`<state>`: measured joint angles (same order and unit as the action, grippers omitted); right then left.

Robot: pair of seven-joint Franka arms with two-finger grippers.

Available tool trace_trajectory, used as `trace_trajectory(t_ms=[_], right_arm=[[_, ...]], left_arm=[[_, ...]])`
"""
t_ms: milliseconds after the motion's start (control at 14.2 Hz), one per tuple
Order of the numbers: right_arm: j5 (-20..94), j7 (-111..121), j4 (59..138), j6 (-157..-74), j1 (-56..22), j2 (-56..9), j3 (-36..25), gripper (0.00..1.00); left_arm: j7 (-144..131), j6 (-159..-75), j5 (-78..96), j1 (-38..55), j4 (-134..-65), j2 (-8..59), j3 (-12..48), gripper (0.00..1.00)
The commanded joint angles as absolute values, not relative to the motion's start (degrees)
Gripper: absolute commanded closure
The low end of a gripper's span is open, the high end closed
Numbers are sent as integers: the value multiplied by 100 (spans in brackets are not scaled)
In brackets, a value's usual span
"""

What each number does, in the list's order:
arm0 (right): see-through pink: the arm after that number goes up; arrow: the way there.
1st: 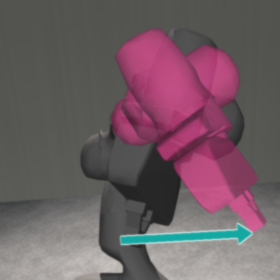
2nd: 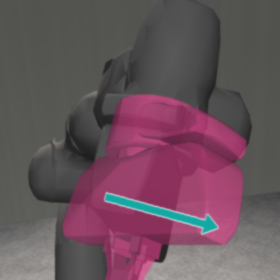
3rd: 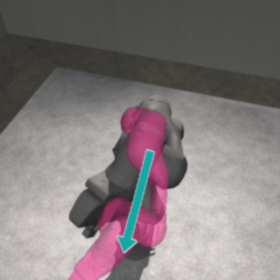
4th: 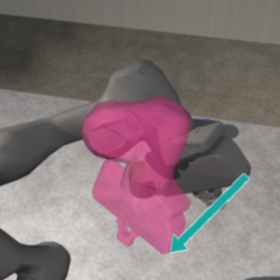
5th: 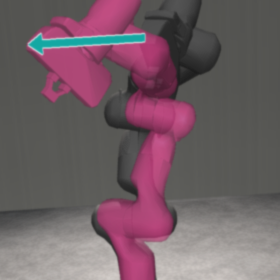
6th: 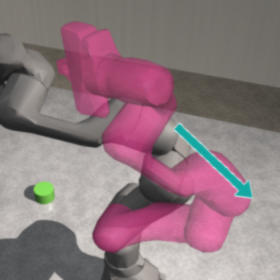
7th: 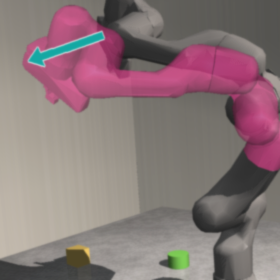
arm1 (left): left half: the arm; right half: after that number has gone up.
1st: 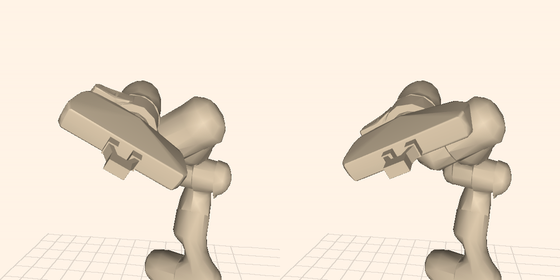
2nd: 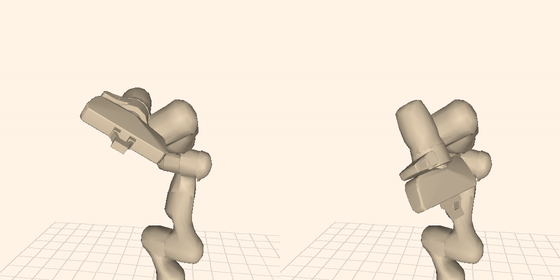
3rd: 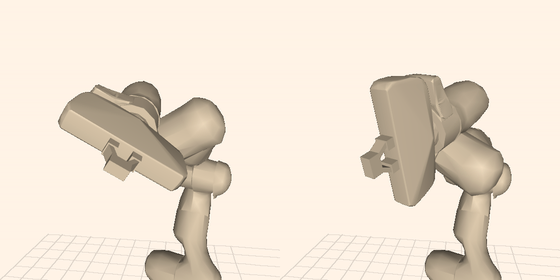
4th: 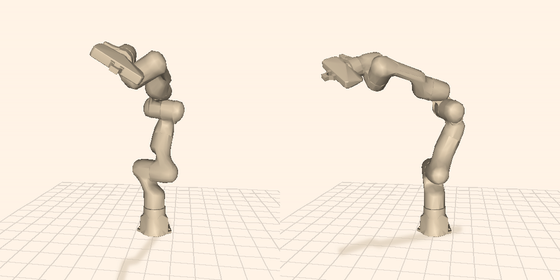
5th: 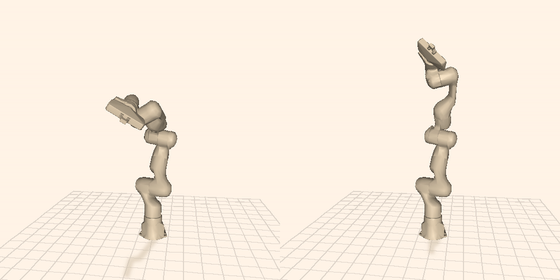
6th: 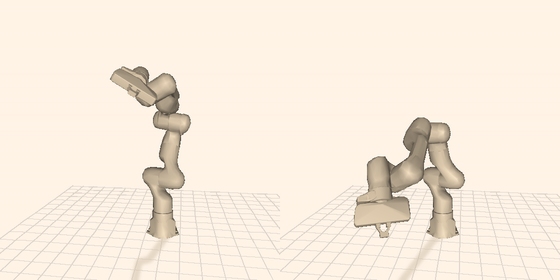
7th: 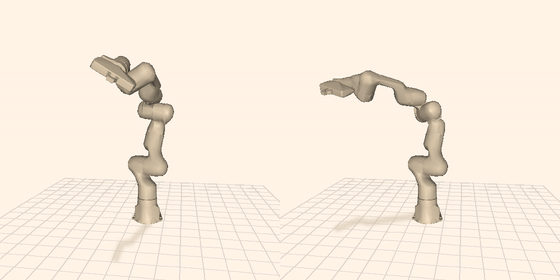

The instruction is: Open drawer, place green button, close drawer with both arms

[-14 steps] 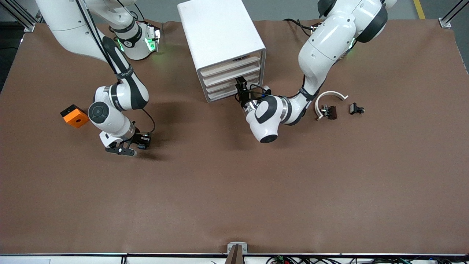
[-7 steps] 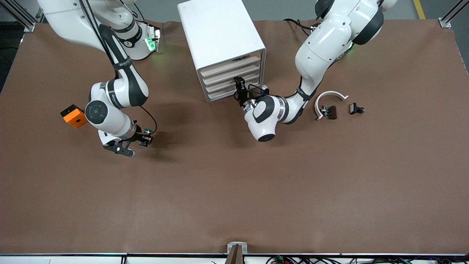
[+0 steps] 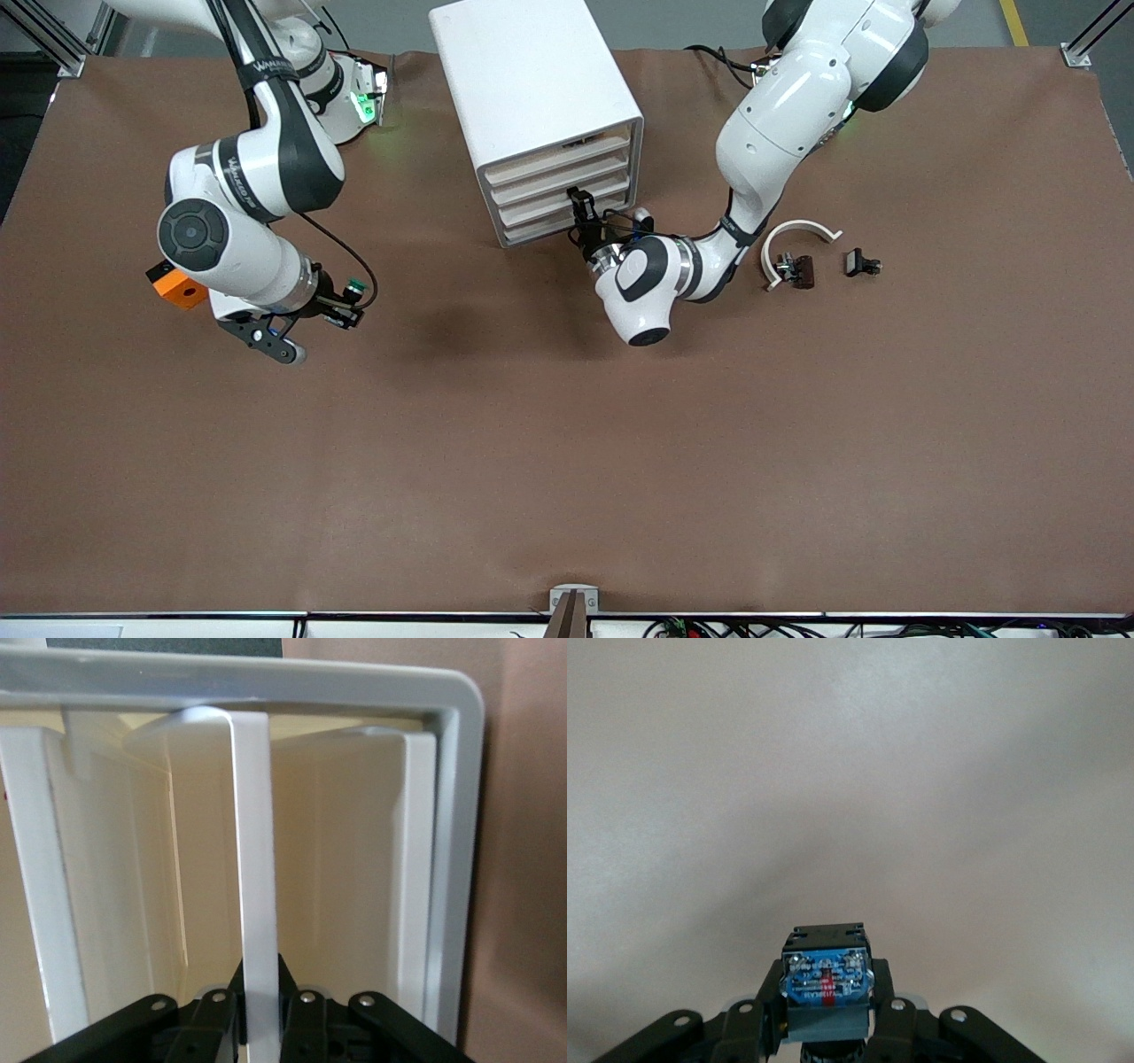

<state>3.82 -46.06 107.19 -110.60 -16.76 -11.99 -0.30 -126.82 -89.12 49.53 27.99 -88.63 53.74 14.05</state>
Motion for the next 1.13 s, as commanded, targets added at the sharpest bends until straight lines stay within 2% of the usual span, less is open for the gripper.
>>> trace_trajectory(t_ms=[0, 424, 776, 918, 1059], right_arm=[[684, -5140, 10310, -10487, -1758, -1126, -53, 100], [800, -5984, 10151, -10099, -1916, -835, -44, 100], [817, -7037, 9871, -10011, -2354, -835, -44, 100], [817, -7608, 9730, -10002, -2609, -861, -44, 100], [809, -8206, 9598, -10002, -2882, -879, -53, 100]], left_arm=[[-12700, -8903, 4940, 2786, -8640, 5432, 1179, 100], [-12674, -8903, 4939, 2567, -8271, 5432, 862, 100], [-12595, -8903, 4939, 2391, -8156, 5432, 782, 99], [-12586, -8903, 4939, 2329, -8121, 5432, 782, 96], [-12560, -8921, 4939, 2285, -8042, 5440, 782, 84]])
